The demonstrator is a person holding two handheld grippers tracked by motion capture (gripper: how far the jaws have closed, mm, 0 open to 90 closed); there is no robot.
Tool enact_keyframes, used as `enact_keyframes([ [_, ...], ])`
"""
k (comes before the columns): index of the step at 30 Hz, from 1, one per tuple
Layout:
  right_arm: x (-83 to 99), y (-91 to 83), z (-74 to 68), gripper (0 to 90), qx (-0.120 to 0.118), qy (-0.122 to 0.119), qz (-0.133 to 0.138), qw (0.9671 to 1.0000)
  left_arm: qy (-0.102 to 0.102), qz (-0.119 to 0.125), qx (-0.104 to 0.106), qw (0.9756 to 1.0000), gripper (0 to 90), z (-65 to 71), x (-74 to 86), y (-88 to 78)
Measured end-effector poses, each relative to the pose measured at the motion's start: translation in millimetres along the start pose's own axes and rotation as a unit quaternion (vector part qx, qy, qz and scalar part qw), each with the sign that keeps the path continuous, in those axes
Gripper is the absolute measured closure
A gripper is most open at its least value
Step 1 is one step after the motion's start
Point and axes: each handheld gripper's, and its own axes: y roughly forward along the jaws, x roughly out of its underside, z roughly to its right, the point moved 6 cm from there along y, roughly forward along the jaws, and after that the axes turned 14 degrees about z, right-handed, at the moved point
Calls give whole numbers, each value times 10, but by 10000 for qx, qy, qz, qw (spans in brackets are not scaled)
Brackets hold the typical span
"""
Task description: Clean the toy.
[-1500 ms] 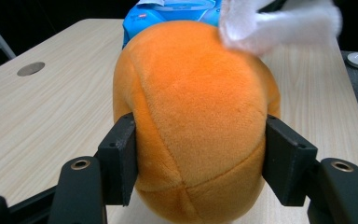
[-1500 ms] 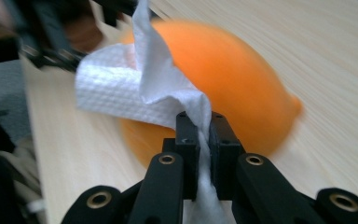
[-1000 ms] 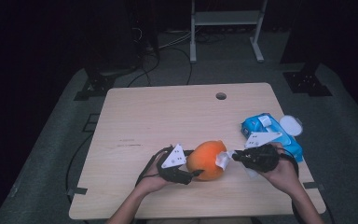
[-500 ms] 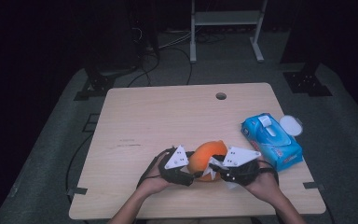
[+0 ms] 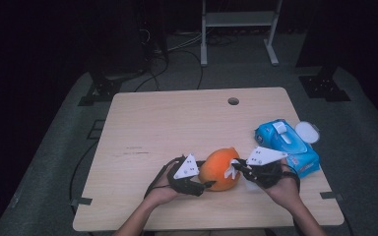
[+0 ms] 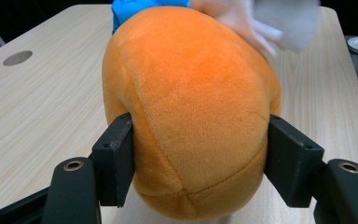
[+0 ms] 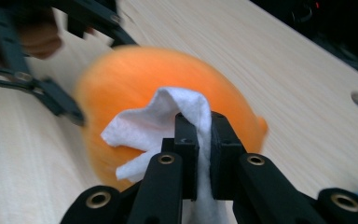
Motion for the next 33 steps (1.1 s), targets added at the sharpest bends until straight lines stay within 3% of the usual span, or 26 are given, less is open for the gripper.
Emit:
enact_keyframes([
  [4,9,13,5,833,-16,103,39,9999,108,-39,61,9999,335,17,-3,12],
  [8,-90,53,-170,833,-388,73,232,9990,128,-44,95,9999,325,10,21,4],
  [9,-86,64,-176,834,-389,36,211,9990,2,-21,81,10000,303,-1,26,4],
  [11,-64,74,-159,835,-383,97,181,9991,-495,48,72,9987,206,-33,38,20],
  [12,-52,77,-141,835,-387,115,192,9990,-781,77,82,9969,172,-50,44,33],
  [13,-41,76,-132,835,-390,172,194,9989,-934,85,84,9956,137,-58,46,42],
  [14,-40,74,-137,835,-413,225,196,9987,-1246,135,92,9921,117,-69,43,57],
  [16,-54,84,-192,835,-491,251,216,9982,-1524,167,76,9881,114,-85,43,70],
  [17,-68,97,-240,835,-563,253,228,9978,-1521,185,62,9882,144,-84,41,67],
  [19,-112,134,-350,835,-810,281,295,9959,-1208,188,10,9925,244,-63,30,54],
  [21,-135,162,-382,835,-842,213,285,9958,-923,175,-32,9956,307,-40,15,44],
  [24,-142,139,-294,835,-835,335,345,9953,-675,187,-13,9975,346,-23,4,39],
  [25,-142,139,-294,835,-835,335,345,9953,-675,187,-13,9975,350,-23,4,39],
  [26,-143,117,-245,835,-779,417,383,9954,-541,178,20,9984,350,-7,1,42],
  [27,-139,53,-98,835,-555,532,470,9959,-328,154,78,9993,351,24,-2,40],
  [28,-131,37,-52,835,-461,563,483,9962,-266,159,103,9995,350,36,-4,39],
  [30,-88,5,58,835,-293,637,449,9965,-313,192,115,9993,325,38,-3,43],
  [32,-2,-16,142,835,-229,764,353,9962,-853,223,113,9960,218,-6,10,62],
  [33,27,-18,150,835,-218,779,328,9962,-1148,270,152,9929,169,-28,18,71],
])
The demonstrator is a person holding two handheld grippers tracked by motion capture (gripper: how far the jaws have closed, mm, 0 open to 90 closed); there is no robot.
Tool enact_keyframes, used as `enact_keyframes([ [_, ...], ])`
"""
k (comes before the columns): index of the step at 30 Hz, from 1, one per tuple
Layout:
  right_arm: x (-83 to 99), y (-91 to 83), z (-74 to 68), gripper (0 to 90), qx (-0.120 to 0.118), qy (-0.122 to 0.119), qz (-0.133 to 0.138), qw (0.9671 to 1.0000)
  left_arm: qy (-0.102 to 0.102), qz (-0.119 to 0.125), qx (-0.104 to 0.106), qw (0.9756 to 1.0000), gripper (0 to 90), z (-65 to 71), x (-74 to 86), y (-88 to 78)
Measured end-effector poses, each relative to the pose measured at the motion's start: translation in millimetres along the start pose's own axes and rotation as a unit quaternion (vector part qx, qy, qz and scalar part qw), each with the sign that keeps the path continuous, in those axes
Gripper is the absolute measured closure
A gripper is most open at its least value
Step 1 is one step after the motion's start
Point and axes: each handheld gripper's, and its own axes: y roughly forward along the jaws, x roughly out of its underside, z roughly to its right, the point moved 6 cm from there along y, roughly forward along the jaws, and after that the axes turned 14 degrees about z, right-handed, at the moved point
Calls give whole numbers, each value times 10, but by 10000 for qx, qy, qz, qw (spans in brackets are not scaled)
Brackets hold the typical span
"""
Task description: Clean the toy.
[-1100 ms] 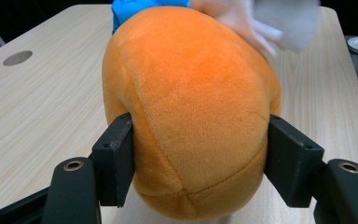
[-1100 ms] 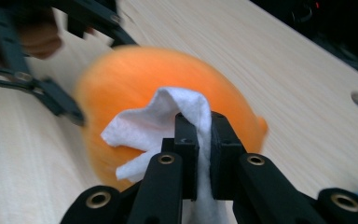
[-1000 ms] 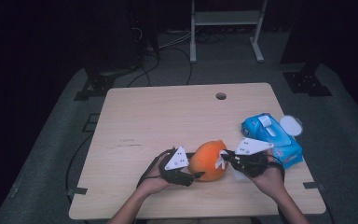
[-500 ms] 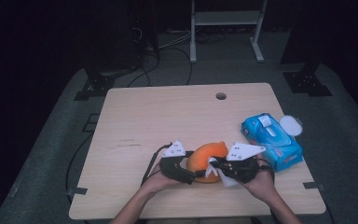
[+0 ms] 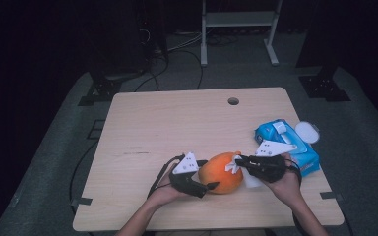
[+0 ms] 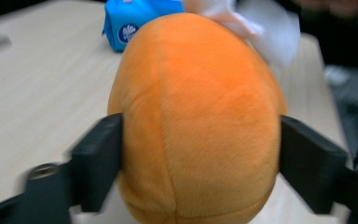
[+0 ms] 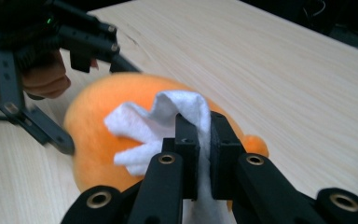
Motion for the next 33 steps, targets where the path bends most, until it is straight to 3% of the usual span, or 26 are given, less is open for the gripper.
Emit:
enact_keyframes([
  [1,16,-1,-2,835,-2,14,-22,10000,-267,35,16,9996,144,-22,5,5],
  [2,15,-2,-13,835,-24,3,-28,10000,-394,49,18,9992,138,-34,9,6],
  [4,-16,4,-62,835,-52,-46,-15,10000,-473,75,17,9989,192,-39,9,8],
  [7,-102,45,-235,835,-285,-172,47,9994,67,77,-6,9999,310,24,-51,-12],
  [9,-164,86,-387,835,-459,-328,103,9984,473,88,24,9988,346,93,-85,1],
  [12,-251,117,-522,834,-601,-511,196,9967,1251,60,158,9920,374,239,-128,9],
  [14,-271,100,-472,834,-534,-511,220,9970,1506,-23,223,9883,374,271,-131,-4],
  [16,-237,67,-354,834,-395,-387,199,9983,1393,-12,187,9901,348,248,-110,-3],
  [17,-203,51,-295,835,-335,-327,175,9988,1160,30,168,9931,308,222,-97,10],
  [19,-132,30,-229,835,-268,-211,131,9993,777,36,204,9968,209,182,-86,37],
  [20,-132,30,-229,835,-268,-211,131,9993,777,36,204,9968,184,182,-86,37],
  [21,-104,33,-226,835,-241,-180,120,9995,595,63,217,9980,170,181,-84,59],
  [23,-110,37,-240,835,-246,-196,117,9994,542,64,205,9983,170,178,-84,64],
  [24,-144,67,-328,834,-351,-225,157,9990,589,52,193,9981,220,183,-84,51],
  [28,-179,133,-490,834,-588,-390,150,9974,959,39,172,9952,333,191,-100,7],
  [29,-187,132,-487,834,-570,-440,146,9973,949,65,174,9953,350,187,-109,-6],
  [31,-197,109,-433,833,-518,-351,171,9979,1027,66,135,9946,363,150,-139,-36],
  [33,-180,79,-333,833,-388,-277,177,9987,973,109,61,9952,360,110,-156,-58],
])
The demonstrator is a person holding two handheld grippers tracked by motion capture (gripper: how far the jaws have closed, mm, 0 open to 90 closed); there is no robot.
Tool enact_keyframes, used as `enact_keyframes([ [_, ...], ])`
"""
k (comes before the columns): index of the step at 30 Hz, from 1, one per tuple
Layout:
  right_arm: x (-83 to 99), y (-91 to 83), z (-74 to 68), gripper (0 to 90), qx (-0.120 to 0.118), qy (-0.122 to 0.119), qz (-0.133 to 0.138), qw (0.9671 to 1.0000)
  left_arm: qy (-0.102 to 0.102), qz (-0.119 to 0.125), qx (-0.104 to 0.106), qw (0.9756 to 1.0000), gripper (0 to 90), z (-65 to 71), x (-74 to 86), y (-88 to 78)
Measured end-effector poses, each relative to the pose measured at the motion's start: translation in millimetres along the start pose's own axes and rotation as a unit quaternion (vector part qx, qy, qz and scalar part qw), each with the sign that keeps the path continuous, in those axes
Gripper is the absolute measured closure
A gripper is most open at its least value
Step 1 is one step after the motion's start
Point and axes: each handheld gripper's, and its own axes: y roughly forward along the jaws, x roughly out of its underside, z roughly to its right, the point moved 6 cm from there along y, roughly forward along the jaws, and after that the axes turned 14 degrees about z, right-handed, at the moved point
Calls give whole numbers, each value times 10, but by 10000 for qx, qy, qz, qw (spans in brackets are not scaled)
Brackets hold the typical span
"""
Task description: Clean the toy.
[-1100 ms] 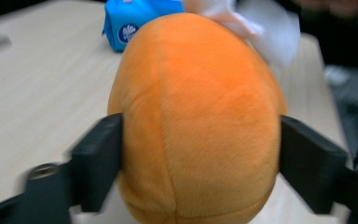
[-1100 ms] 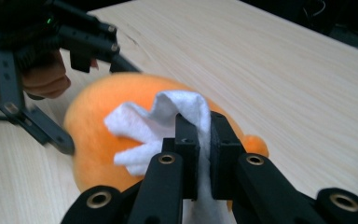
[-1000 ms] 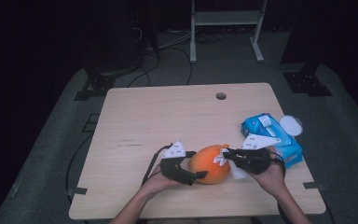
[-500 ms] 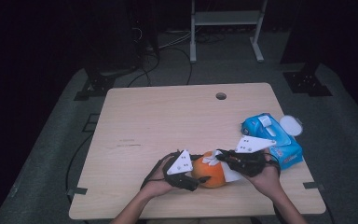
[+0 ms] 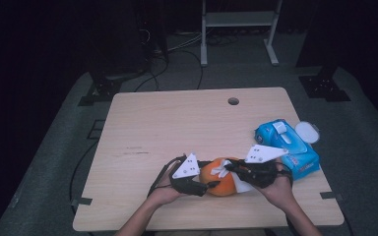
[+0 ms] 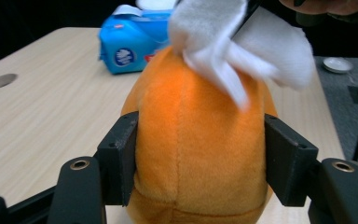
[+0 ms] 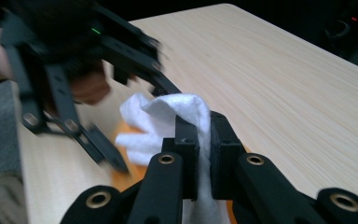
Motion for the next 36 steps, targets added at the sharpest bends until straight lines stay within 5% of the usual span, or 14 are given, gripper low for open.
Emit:
enact_keyframes([
  [2,46,-27,84,834,56,169,15,9998,-84,-14,-16,10000,316,-23,10,-7],
  [3,63,-27,93,834,56,205,8,9998,-351,7,-8,9994,275,-31,26,18],
  [7,55,19,3,834,-16,124,-51,9999,-718,13,29,9974,169,-20,39,59],
  [10,10,55,-117,834,-175,46,-44,9998,-284,29,49,9996,305,25,27,37],
  [14,-29,55,-136,833,-159,-122,-62,9998,-20,-24,86,10000,350,34,13,3],
  [15,-24,44,-105,833,-117,-131,-62,9998,-65,-8,109,9999,341,21,18,-3],
  [18,45,-28,77,834,111,34,-82,9999,-719,72,188,9972,204,-50,47,-5],
  [21,73,-45,92,834,134,178,-86,9997,-920,129,205,9955,189,-73,63,7],
  [25,8,42,-108,834,-107,23,-81,9999,-409,92,193,9989,323,5,31,9],
  [26,-7,70,-156,833,-192,-21,-62,9998,99,30,240,9997,342,74,5,13],
  [29,-30,108,-223,833,-297,-88,-88,9995,532,-37,313,9981,368,122,-9,7],
  [33,-18,60,-99,833,-125,-13,-97,9999,277,22,303,9992,315,80,10,-11],
  [34,20,10,27,834,2,212,-84,9997,-168,48,252,9995,254,37,20,4],
  [36,48,-8,74,834,-1,386,-72,9992,-428,31,264,9987,174,17,28,42],
])
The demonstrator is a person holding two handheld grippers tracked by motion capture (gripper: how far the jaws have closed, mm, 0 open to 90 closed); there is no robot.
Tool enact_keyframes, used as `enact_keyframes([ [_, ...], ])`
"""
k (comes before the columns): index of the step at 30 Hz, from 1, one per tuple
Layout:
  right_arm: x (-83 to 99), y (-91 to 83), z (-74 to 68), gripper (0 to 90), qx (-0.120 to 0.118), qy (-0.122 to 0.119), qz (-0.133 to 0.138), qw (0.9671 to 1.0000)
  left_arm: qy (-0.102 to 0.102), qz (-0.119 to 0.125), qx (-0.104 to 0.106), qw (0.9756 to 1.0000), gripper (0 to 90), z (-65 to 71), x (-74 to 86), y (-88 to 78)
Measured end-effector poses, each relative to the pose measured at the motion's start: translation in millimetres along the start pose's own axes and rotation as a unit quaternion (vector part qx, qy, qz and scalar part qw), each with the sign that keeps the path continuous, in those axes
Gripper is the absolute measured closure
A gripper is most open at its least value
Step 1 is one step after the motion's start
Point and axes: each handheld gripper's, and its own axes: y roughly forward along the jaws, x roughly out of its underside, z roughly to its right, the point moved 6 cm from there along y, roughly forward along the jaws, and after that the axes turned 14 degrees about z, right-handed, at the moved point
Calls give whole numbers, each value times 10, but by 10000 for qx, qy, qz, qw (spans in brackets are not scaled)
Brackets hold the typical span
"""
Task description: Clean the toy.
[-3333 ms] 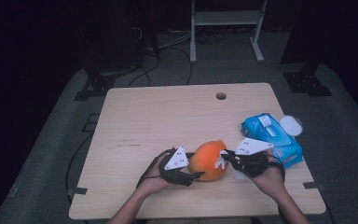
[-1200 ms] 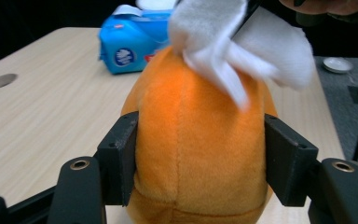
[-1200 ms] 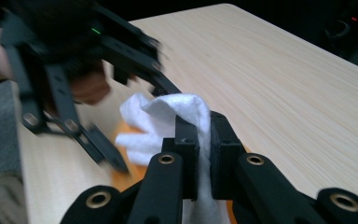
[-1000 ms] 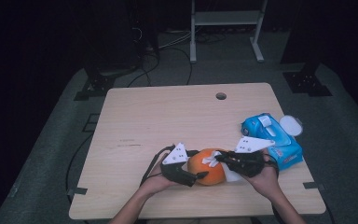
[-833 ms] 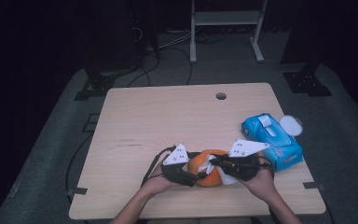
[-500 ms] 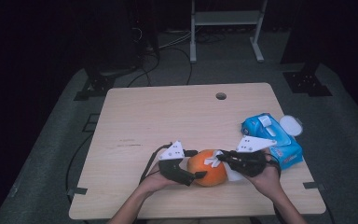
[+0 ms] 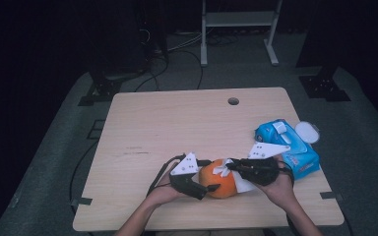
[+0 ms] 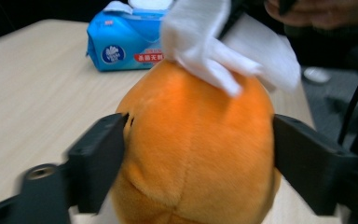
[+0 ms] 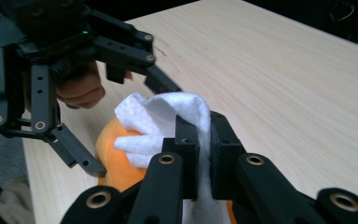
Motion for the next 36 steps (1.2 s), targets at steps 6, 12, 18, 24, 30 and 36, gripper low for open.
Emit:
enact_keyframes([
  [6,-24,143,-290,833,-388,-178,-59,9991,470,-3,54,9989,255,99,-4,38],
  [12,-14,94,-135,834,-24,-332,-100,9994,744,-40,32,9972,355,56,4,-56],
  [18,86,12,41,836,239,-30,-99,9997,145,-144,-26,9998,121,4,18,7],
  [24,-15,113,-227,835,-56,-420,-70,9991,587,-192,-52,9981,298,36,9,-19],
  [30,65,15,18,835,273,-134,-60,9995,127,-81,-269,9995,280,-131,28,-136],
  [36,45,79,-85,835,47,-110,15,9999,287,-96,-128,9995,198,-38,-1,-45],
])
